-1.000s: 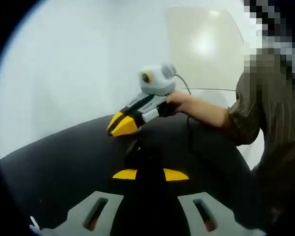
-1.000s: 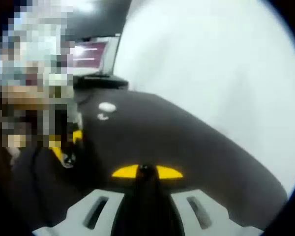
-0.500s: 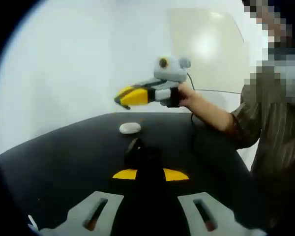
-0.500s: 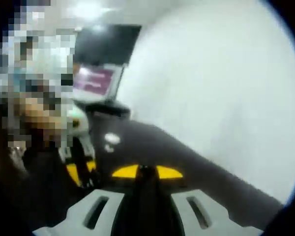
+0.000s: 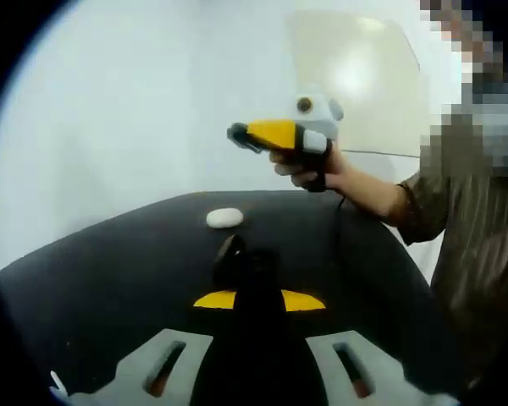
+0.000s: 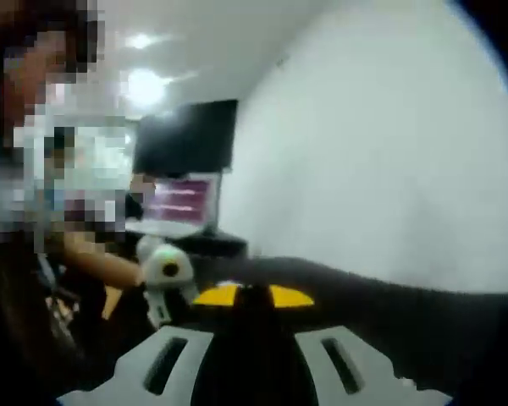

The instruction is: Pick up three earphones and place each one into its charging case using tactile feedback, ensure that each earphone is properly inserted and securely positioned inside the case.

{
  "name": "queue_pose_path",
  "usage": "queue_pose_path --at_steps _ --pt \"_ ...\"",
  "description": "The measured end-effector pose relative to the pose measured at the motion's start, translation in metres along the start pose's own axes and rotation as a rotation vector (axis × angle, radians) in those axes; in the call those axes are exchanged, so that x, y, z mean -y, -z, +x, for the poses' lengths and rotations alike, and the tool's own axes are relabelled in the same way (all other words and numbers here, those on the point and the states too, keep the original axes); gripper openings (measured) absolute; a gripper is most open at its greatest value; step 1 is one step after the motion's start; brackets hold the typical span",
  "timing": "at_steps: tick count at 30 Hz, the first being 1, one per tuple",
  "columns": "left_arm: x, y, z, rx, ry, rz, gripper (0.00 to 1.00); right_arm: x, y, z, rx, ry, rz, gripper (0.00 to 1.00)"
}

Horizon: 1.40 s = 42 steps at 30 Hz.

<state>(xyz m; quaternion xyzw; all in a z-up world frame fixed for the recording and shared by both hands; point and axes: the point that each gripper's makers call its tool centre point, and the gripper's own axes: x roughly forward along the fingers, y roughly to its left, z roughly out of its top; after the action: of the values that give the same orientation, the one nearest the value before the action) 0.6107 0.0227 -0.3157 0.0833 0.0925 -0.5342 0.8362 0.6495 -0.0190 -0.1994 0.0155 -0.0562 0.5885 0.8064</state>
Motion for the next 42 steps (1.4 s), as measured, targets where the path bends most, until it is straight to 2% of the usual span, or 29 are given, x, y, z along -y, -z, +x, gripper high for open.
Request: queue_pose_path --at_steps 2,4,8,12,13,16,18,19,22,27,29,34,39,42 --pt "0.0 0.001 0.0 -0.008 -0.003 0.005 0.15 0.002 0.002 0.002 0.029 0.011 0.066 0.14" --pt "0.0 0.003 0.001 -0.016 -0.007 0.011 0.15 0.001 0.006 0.007 0.029 0.014 0.06 0.14" --pt "-0.001 0.003 0.001 -0.018 -0.006 0.009 0.15 -0.008 0.012 0.017 -0.006 0.039 -0.151 0.14" --pt "-0.001 0.003 0.0 -0.018 -0.006 0.013 0.15 -0.029 0.031 0.025 -0.062 -0.041 -0.245 0.14" --pt "-0.001 0.003 0.0 -0.018 -0.006 0.013 0.15 -0.034 0.043 0.028 -0.104 -0.065 -0.285 0.14" --pt "-0.002 0.003 0.0 -0.019 -0.007 0.014 0.15 -0.04 0.066 0.032 -0.183 -0.099 -0.372 0.14" --pt "-0.002 0.003 0.0 -0.019 -0.007 0.013 0.15 -0.043 0.071 0.034 -0.187 -0.112 -0.401 0.14" --pt "-0.002 0.003 0.0 -0.019 -0.007 0.012 0.15 -0.044 0.072 0.034 -0.187 -0.118 -0.412 0.14" --pt "-0.002 0.003 0.0 -0.019 -0.006 0.01 0.15 -0.045 0.072 0.032 -0.185 -0.129 -0.52 0.14" --pt "-0.002 0.003 0.001 -0.019 -0.006 0.012 0.15 -0.044 0.073 0.029 -0.189 -0.127 -0.537 0.14" --pt "-0.003 0.003 0.001 -0.019 -0.005 0.01 0.14 -0.04 0.076 0.027 -0.211 -0.121 -0.561 0.13" --pt "-0.003 0.003 0.0 -0.02 -0.005 0.01 0.14 -0.038 0.072 0.024 -0.202 -0.121 -0.542 0.13" --pt "-0.003 0.004 0.001 -0.02 -0.006 0.011 0.15 -0.035 0.067 0.022 -0.183 -0.106 -0.572 0.12" --pt "-0.003 0.004 0.001 -0.02 -0.008 0.015 0.15 -0.037 0.07 0.019 -0.206 -0.124 -0.622 0.12"
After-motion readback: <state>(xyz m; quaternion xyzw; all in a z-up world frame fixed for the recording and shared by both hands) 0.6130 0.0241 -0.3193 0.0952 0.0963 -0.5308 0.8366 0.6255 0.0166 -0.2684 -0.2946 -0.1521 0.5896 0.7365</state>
